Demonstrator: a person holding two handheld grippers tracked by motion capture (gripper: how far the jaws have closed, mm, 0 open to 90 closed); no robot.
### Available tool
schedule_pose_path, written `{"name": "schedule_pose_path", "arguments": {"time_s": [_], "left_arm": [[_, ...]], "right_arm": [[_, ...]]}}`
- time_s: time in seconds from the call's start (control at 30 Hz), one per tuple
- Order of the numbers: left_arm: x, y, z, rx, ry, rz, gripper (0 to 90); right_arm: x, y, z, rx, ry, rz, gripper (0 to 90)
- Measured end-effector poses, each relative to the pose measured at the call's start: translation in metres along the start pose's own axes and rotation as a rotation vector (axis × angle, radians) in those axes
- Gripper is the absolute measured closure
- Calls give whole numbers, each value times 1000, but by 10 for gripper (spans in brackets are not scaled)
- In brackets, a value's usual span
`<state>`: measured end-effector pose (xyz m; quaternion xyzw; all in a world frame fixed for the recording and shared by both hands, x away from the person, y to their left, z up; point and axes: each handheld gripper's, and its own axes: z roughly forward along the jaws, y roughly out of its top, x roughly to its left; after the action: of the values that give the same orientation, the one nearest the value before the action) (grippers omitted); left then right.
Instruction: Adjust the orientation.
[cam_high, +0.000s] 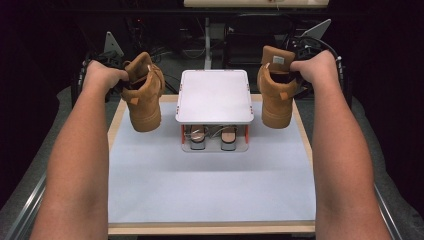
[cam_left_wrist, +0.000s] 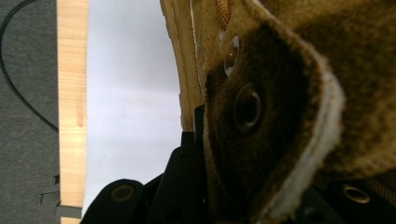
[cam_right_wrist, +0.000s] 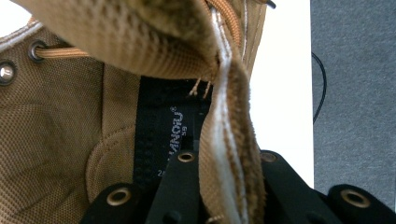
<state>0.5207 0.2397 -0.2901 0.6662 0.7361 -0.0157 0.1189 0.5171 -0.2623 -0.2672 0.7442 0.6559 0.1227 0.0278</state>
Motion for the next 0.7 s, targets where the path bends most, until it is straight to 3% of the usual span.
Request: {"name": "schedule_pose_path", "arguments": {"time_s": [0.23, 0.37, 0.53, 0.7], "left_arm": [[-7, -1, -10, -17, -32, 3, 871], [-12, -2, -15, -25, -14, 5, 869], [-17, -3, -16, -32, -20, -1, 870], [-26, -1, -15, -46, -20, 31, 869]], "right_arm": [[5, -1, -10, -20, 15, -7, 863], [7, -3, -14, -30, 16, -11, 863], [13, -5, -17, -42, 18, -17, 862], [21, -5, -16, -54, 24, -16, 862]]}}
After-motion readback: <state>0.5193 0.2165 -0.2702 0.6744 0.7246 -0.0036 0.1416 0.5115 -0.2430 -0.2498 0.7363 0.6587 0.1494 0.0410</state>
